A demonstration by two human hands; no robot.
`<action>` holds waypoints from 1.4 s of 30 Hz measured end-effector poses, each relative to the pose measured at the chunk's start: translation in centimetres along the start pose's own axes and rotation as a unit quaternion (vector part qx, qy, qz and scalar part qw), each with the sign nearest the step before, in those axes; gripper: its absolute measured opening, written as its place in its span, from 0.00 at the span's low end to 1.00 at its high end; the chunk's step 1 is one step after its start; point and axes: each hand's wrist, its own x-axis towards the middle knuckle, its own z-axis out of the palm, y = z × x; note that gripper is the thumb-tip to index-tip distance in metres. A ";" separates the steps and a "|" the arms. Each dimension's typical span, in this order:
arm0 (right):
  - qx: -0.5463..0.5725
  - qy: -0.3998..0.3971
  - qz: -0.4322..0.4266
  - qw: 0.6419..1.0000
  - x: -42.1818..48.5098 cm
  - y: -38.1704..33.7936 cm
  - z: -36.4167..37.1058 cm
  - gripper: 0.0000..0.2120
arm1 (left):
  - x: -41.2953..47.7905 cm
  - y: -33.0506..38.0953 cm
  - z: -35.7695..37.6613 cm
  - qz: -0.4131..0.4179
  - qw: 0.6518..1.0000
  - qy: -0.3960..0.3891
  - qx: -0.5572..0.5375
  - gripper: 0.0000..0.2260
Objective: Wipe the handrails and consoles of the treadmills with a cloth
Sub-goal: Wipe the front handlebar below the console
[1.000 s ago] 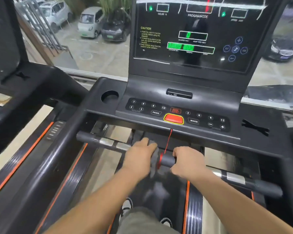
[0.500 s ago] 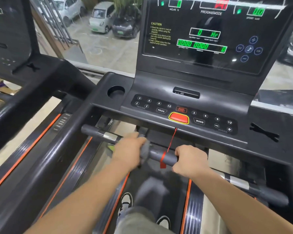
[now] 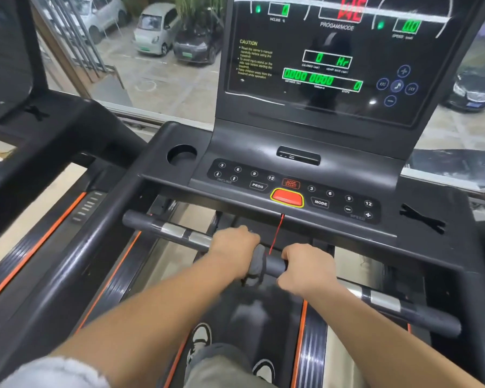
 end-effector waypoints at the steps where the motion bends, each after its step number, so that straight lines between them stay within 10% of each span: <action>1: -0.003 -0.005 0.002 1.000 0.0 -0.1 -0.2 0.08 | 0.9 -0.4 -1.1 0.019 0.999 -0.049 -0.001 0.22; 5: -0.002 -0.010 0.003 1.000 -0.1 -0.3 -0.4 0.07 | 2.7 -0.8 -3.3 0.015 0.980 -0.196 0.002 0.31; 9: 0.006 -0.012 0.007 1.000 -0.4 -0.3 -0.6 0.07 | -0.1 0.6 1.3 -0.032 0.999 0.029 0.014 0.24; 14: 0.005 -0.005 0.000 1.000 -0.5 -0.3 -0.7 0.06 | -4.4 0.1 10.2 -0.004 0.951 0.293 -0.097 0.47; 26: 0.012 -0.012 0.037 0.999 -0.6 -0.7 -0.9 0.08 | 1.5 0.3 -1.2 -0.011 0.997 -0.071 0.031 0.20; 37: 0.026 -0.011 0.053 0.998 -1.0 -1.4 -0.1 0.18 | -5.8 -7.1 7.8 0.093 0.960 0.224 -0.136 0.41; 42: 0.044 -0.039 -0.009 0.998 0.9 -5.4 -1.8 0.40 | -7.0 -19.0 6.5 -0.067 0.956 0.208 -0.196 0.33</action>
